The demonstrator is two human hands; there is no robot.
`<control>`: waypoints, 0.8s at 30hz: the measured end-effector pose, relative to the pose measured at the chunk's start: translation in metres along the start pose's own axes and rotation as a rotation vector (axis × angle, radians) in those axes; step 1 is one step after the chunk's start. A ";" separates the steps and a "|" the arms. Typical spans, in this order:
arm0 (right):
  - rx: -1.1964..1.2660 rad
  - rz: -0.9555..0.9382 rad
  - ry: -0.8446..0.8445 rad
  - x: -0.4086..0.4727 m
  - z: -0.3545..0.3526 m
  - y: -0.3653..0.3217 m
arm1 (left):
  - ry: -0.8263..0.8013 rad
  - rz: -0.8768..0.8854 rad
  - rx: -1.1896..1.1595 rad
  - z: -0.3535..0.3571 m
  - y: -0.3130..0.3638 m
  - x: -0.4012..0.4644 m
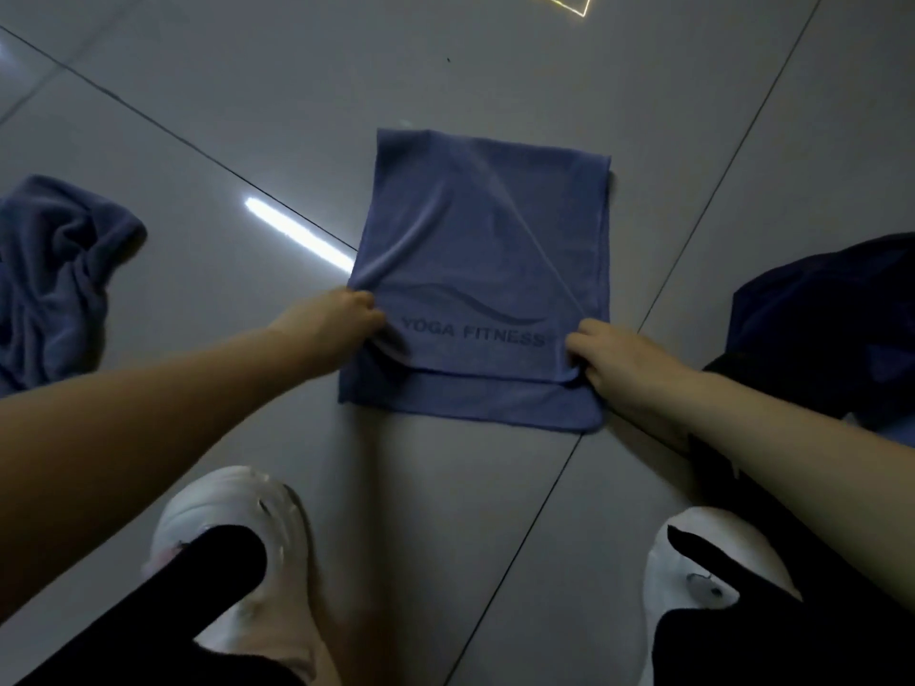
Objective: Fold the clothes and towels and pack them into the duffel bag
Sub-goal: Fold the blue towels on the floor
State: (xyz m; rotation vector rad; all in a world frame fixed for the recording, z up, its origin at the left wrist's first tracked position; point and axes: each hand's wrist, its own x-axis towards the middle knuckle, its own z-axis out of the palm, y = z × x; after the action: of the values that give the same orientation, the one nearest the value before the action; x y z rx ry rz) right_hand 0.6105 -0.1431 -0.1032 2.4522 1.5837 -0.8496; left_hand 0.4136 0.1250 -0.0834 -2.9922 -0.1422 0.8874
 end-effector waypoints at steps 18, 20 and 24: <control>-0.103 -0.279 0.342 -0.047 0.011 0.012 | 0.341 0.213 -0.197 0.035 -0.002 -0.040; -0.153 -0.276 0.292 -0.044 0.024 0.011 | 0.341 0.247 -0.166 0.040 0.004 -0.038; -0.175 -0.255 0.294 -0.039 0.031 0.008 | 0.331 0.256 -0.142 0.041 0.000 -0.035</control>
State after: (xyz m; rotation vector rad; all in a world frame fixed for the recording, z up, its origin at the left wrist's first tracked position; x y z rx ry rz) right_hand 0.5936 -0.1900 -0.1108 2.3686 2.0063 -0.3636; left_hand 0.3618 0.1215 -0.0989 -3.2880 0.1956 0.3930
